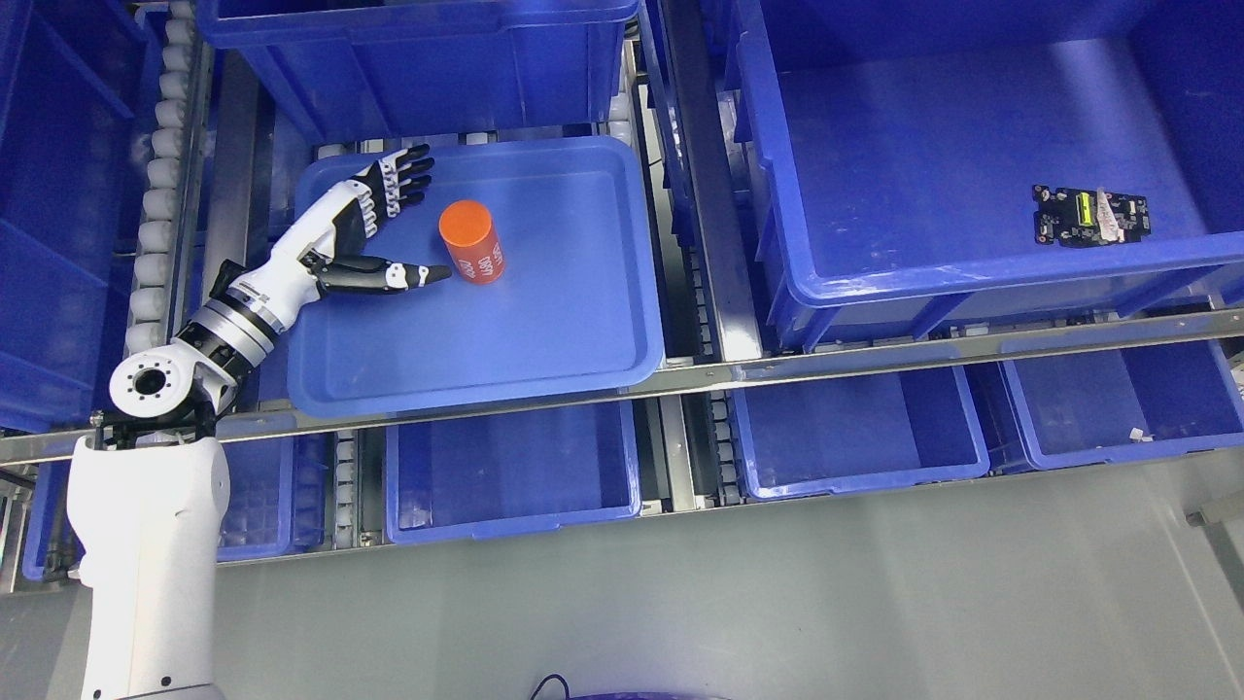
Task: Grab orange capacitor from left shelf to right desk
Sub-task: 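Position the left hand fingers around the orange capacitor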
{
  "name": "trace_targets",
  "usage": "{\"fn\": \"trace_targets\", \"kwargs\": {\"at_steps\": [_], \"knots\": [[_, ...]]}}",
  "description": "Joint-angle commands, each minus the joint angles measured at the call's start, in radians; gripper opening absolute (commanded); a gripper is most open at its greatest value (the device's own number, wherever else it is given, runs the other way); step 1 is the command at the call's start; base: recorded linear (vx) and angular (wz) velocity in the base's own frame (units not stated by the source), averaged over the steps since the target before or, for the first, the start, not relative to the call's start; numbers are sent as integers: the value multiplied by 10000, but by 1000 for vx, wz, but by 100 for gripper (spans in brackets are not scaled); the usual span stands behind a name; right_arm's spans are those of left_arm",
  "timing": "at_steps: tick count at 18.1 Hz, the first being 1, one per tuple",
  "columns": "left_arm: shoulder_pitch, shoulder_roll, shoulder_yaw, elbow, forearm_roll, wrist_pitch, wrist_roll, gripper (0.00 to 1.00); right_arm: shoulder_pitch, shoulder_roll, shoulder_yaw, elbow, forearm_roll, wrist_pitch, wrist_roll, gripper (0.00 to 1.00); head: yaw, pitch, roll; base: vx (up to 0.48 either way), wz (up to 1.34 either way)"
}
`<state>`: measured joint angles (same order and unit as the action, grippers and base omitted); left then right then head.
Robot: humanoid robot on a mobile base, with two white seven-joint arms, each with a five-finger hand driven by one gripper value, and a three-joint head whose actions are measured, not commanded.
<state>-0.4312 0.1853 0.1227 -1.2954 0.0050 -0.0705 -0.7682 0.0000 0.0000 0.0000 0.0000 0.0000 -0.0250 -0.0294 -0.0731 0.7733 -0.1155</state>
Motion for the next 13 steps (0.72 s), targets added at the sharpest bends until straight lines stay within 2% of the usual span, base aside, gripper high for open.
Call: {"fn": "trace_targets", "kwargs": {"at_steps": [1,8,13], "knots": [[-183,-288,-414,1065,-280,-1,-249,95,200,-175,-123,-174,46,5,3,100,0,0,0,33,-76],[-336,-365,-399,1050,-264,14,-310,95,200,-175,-123,-174,46,5,3,100,0,0,0,5,16],[-321,-197,-231,117,-234,14,-310,95,200,-175,-123,-174,46,20,3,100,0,0,0,-4,24]]}}
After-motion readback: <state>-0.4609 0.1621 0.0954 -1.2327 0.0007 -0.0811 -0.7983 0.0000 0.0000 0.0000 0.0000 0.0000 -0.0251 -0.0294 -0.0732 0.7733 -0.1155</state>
